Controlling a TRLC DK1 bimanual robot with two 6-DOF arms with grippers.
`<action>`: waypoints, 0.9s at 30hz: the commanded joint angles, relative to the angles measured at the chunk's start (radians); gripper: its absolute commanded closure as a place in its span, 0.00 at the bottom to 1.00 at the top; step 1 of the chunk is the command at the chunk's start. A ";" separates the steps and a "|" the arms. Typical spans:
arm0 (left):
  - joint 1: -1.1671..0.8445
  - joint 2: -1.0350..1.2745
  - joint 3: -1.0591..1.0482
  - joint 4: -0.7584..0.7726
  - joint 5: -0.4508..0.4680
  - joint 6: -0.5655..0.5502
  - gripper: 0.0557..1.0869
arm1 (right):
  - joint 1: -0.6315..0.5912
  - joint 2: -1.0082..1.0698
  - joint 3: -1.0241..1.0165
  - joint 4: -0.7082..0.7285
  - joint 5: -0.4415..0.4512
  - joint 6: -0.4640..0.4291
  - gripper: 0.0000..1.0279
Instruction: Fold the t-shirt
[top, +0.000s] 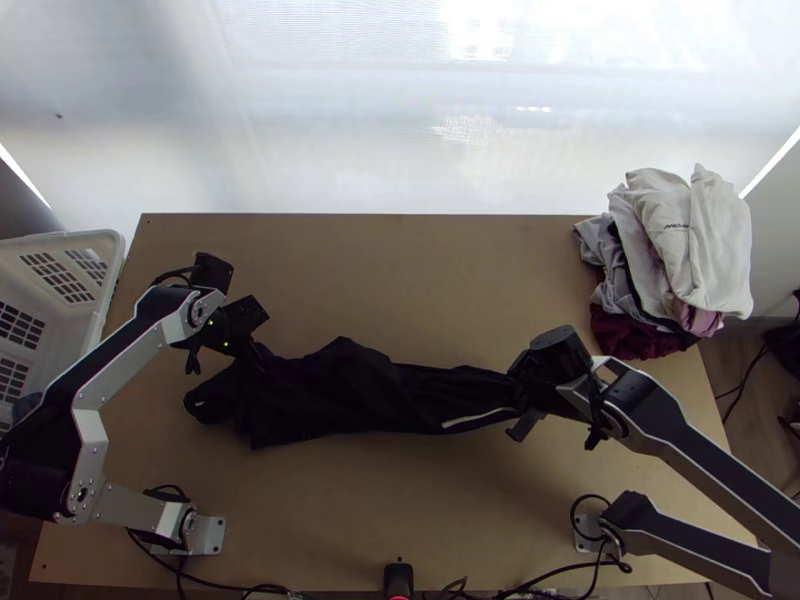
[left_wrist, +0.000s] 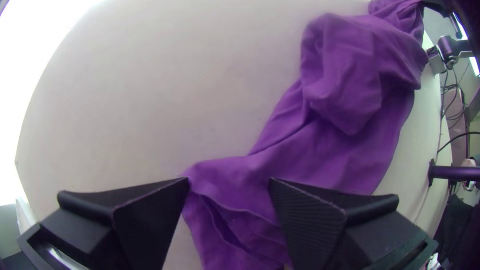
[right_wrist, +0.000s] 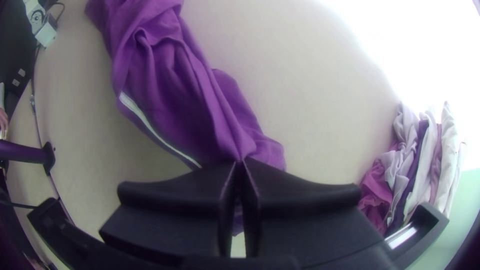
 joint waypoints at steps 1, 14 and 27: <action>-0.014 0.022 -0.035 0.024 -0.002 0.008 0.42 | -0.002 -0.005 0.001 0.000 0.002 -0.002 0.97; 0.019 -0.064 -0.003 -0.031 -0.012 -0.026 0.96 | -0.042 -0.025 0.054 -0.036 -0.017 -0.002 0.97; 0.067 -0.403 0.238 -0.424 0.109 -0.101 0.96 | -0.163 -0.083 0.257 -0.224 -0.135 0.035 0.97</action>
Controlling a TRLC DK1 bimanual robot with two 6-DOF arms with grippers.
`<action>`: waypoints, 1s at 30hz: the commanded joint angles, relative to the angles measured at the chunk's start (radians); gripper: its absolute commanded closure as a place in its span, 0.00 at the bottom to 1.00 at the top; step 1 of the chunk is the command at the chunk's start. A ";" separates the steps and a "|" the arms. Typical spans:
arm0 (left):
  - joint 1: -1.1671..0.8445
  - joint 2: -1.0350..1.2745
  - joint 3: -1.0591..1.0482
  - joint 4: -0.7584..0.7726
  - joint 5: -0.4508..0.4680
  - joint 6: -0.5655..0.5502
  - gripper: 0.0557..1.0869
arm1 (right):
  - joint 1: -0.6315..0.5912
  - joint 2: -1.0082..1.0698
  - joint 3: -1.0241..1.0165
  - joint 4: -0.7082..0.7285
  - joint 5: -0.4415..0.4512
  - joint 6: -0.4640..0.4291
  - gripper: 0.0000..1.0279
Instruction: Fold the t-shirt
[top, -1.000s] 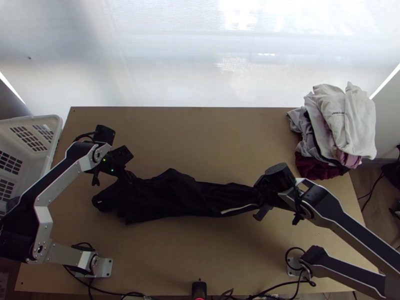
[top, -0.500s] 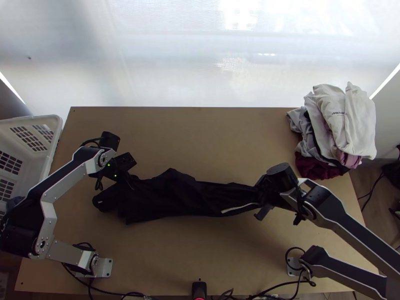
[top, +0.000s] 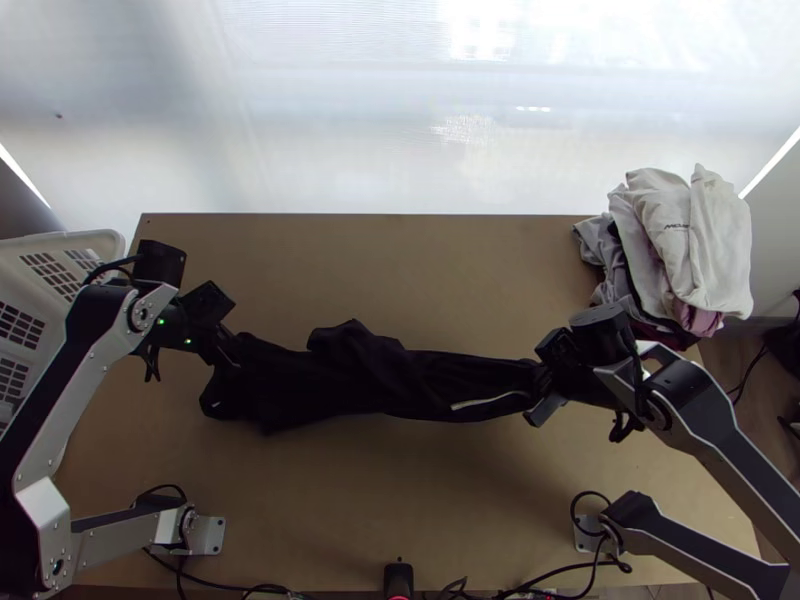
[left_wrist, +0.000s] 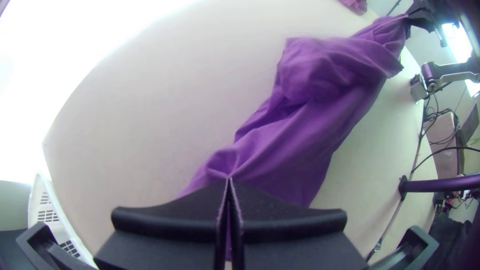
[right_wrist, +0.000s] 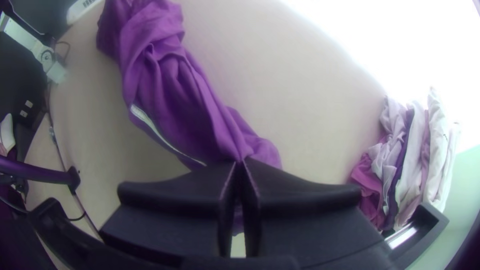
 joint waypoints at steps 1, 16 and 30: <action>0.012 -0.177 0.123 -0.186 0.050 -0.034 0.96 | -0.062 -0.044 0.099 -0.084 -0.044 0.012 0.97; 0.130 -0.404 0.341 -0.339 0.071 -0.037 0.96 | -0.166 -0.163 0.305 -0.311 -0.163 0.028 0.97; 0.126 -0.575 0.229 -0.350 0.013 -0.010 0.96 | -0.225 -0.279 0.345 -0.468 -0.215 0.019 0.97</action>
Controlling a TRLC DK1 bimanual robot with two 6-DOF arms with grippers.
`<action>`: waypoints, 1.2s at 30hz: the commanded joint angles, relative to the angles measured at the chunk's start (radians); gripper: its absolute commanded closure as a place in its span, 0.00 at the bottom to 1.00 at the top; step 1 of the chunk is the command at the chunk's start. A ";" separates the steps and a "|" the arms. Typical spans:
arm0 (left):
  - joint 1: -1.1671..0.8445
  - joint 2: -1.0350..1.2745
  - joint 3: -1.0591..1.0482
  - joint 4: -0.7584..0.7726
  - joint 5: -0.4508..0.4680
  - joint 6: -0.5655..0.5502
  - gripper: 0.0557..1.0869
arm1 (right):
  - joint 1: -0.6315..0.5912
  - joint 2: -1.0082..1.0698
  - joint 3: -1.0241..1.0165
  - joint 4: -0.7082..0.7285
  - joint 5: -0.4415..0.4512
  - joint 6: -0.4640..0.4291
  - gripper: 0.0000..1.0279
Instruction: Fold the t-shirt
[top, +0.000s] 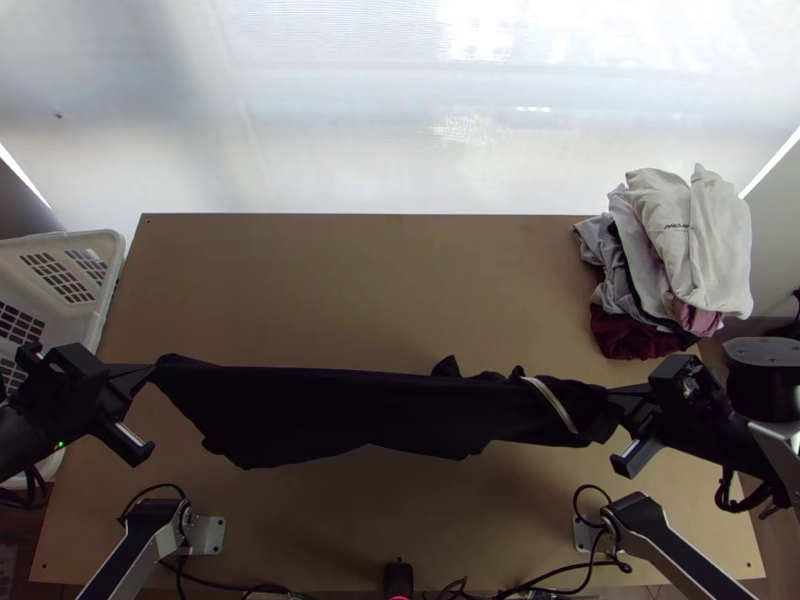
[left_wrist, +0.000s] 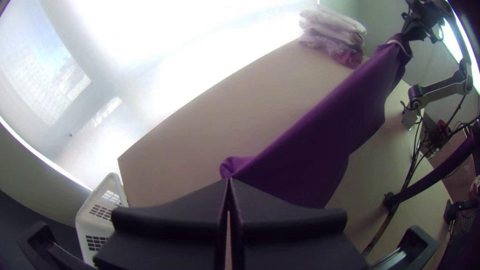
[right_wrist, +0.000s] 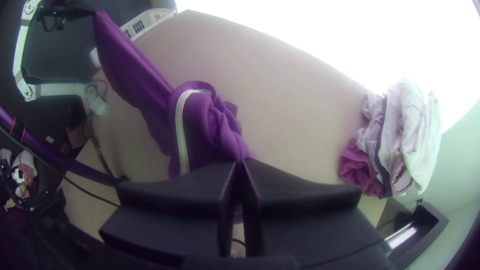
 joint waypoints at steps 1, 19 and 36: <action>-0.003 -0.068 -0.088 -0.004 -0.021 0.015 0.96 | -0.052 -0.047 -0.011 -0.037 -0.013 0.001 0.97; 0.004 0.351 -0.368 0.638 -0.038 0.046 0.94 | -0.165 0.273 -0.255 0.514 0.015 0.031 0.97; -0.026 0.652 -0.391 0.848 -0.090 0.025 0.03 | -0.199 0.496 -0.379 0.782 0.083 0.080 0.47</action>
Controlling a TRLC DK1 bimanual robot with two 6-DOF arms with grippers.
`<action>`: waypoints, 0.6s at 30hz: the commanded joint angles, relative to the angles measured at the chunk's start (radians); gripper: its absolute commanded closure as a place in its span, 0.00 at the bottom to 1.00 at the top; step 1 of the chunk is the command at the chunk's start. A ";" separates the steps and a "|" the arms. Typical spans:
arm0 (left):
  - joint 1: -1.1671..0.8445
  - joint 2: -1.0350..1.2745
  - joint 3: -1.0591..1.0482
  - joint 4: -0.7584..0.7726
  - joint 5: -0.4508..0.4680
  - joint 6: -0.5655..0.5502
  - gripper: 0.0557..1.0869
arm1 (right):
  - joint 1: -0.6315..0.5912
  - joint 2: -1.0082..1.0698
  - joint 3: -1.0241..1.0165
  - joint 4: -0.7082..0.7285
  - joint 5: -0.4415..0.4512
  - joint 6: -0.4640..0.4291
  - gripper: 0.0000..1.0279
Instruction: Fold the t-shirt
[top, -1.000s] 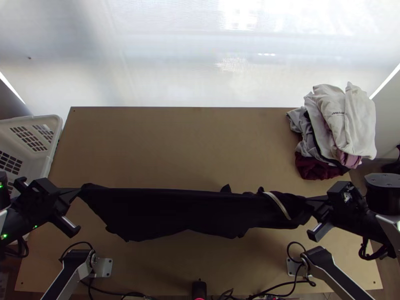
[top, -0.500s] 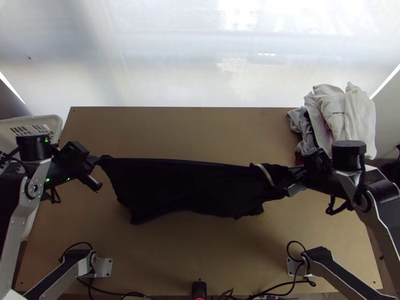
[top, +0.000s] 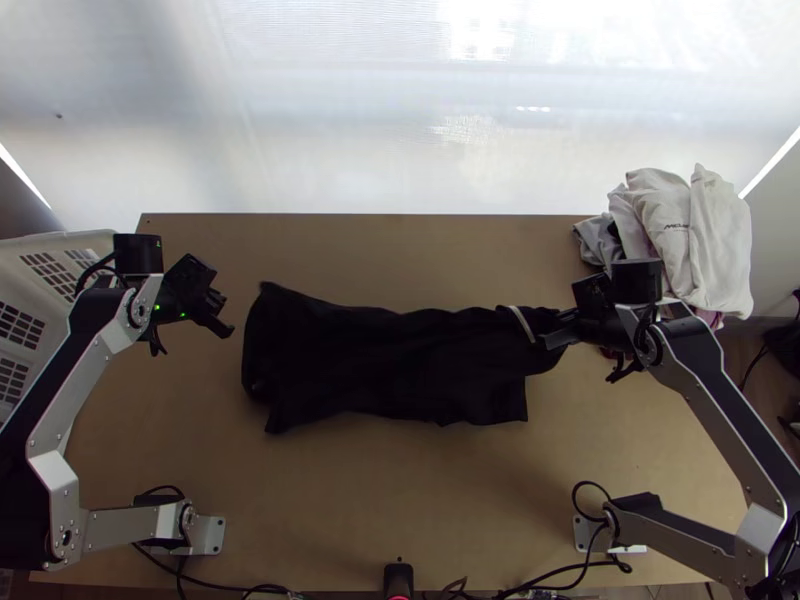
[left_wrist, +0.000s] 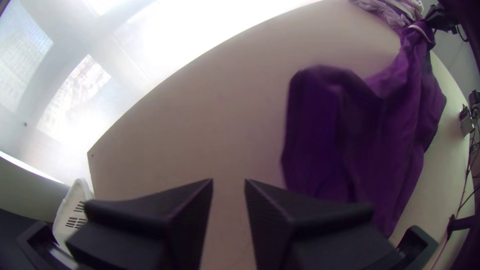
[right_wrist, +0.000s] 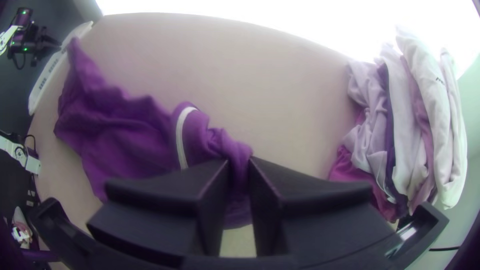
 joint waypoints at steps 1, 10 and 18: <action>-0.017 0.056 -0.012 0.031 0.003 -0.004 0.04 | -0.005 0.047 -0.027 0.036 0.004 0.033 0.38; -0.057 -0.114 -0.016 -0.070 0.003 0.015 0.04 | 0.001 -0.022 -0.041 -0.027 0.004 0.030 0.05; -0.482 -0.439 -0.168 -0.233 -0.084 0.037 0.04 | 0.045 -0.125 -0.067 -0.119 0.006 0.016 0.05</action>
